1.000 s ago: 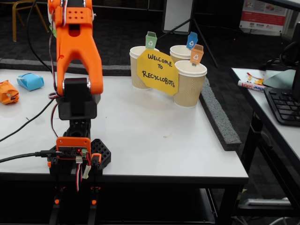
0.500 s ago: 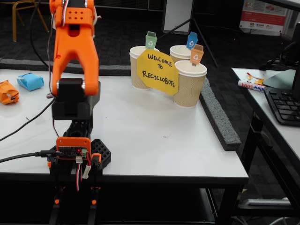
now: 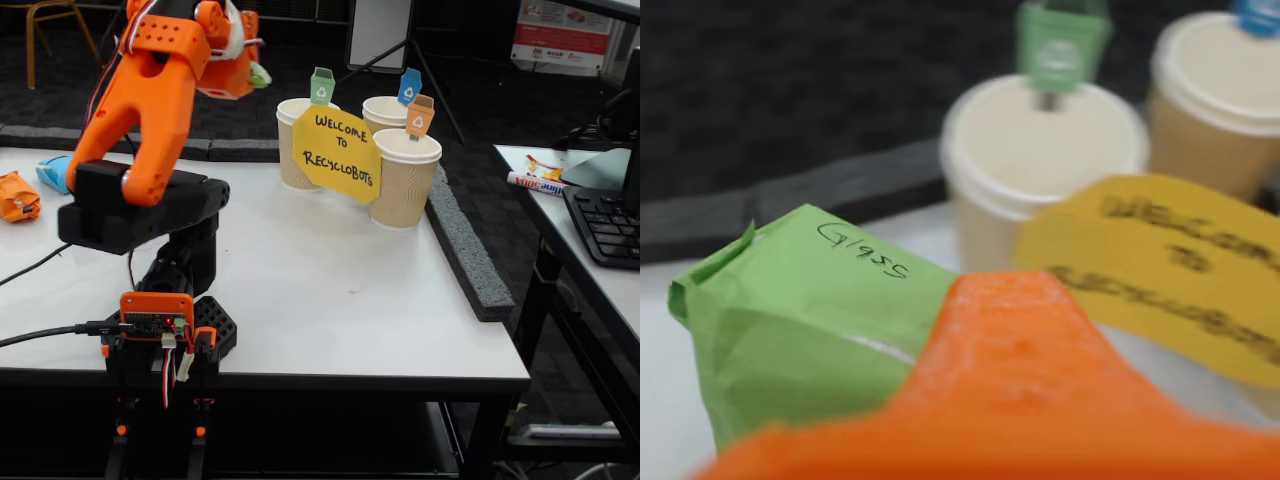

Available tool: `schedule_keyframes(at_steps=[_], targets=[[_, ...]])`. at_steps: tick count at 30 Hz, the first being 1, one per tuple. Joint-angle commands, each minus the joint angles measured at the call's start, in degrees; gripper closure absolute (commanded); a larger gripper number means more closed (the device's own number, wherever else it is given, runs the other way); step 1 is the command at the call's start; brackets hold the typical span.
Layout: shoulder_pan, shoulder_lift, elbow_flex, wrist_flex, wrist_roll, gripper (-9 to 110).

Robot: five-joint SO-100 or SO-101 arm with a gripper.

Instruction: Sort rubbish by color.

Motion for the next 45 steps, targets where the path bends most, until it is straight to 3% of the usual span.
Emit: schedule_keyframes(at_steps=[1,11,18,45], targets=[[5.98,0.0,-1.49,-1.85,-1.14,101],[9.4,-3.34,-1.67,-2.99,-1.14,101],[8.88,-15.21,-6.77,-9.58,-1.14,101],[2.72,-67.24,-54.67,-10.2,-1.14,100]])
